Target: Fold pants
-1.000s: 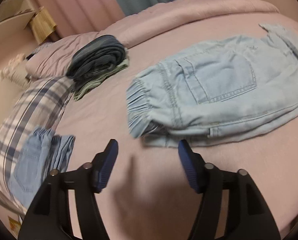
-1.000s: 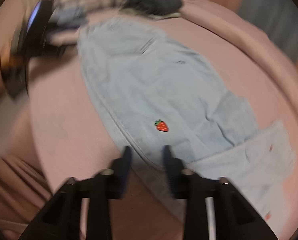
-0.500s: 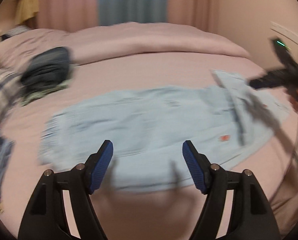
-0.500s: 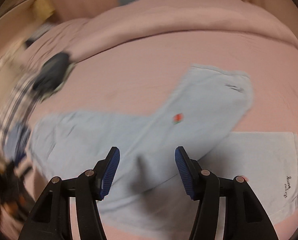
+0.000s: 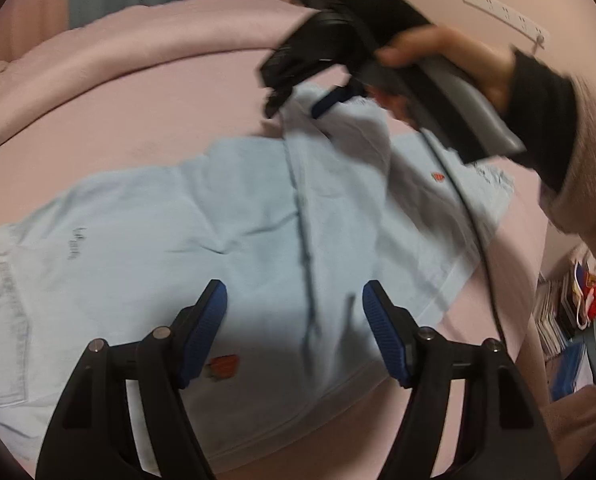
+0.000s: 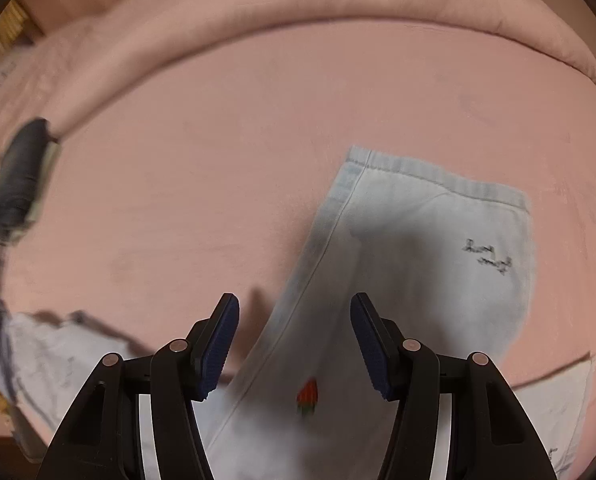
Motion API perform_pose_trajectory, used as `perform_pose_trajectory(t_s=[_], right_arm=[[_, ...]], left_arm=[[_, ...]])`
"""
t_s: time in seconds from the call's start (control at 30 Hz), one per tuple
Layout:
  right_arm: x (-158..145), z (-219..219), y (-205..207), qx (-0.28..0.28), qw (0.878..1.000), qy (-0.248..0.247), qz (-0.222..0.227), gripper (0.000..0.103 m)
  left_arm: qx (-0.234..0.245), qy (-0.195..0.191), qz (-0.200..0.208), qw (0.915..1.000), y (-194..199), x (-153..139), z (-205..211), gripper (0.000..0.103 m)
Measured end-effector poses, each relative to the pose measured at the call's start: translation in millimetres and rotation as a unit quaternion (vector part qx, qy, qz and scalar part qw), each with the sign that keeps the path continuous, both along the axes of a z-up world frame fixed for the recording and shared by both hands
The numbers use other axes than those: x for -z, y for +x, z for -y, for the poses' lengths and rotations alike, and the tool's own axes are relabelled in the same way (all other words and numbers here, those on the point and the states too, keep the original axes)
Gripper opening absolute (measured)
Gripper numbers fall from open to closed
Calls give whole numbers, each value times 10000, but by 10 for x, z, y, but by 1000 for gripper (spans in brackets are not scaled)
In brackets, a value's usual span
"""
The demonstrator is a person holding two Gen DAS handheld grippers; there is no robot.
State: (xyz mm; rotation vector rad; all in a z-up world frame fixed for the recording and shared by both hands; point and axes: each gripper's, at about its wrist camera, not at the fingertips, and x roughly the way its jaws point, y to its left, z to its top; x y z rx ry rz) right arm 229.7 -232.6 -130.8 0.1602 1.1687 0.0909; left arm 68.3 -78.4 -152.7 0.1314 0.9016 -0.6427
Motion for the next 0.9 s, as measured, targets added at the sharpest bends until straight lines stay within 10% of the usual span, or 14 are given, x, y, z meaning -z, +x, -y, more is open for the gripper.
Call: perform_pose_trajectory(t_s=[0.07, 0.23, 0.57, 0.9], right_arm=[[110, -93, 67, 32, 9992, -396, -88, 58], [83, -40, -29, 43, 9991, -366, 218, 7], [-548, 1008, -1724, 1078, 9603, 1700, 1930, 6], [482, 1509, -2527, 2263, 9326, 2487, 1310, 7]], left_arm=[[138, 162, -77, 9997, 9, 66, 110, 41], [320, 233, -34, 9992, -1, 92, 264, 11], [463, 211, 272, 9983, -91, -19, 307, 9], [557, 615, 230, 9963, -183, 135, 277, 9]])
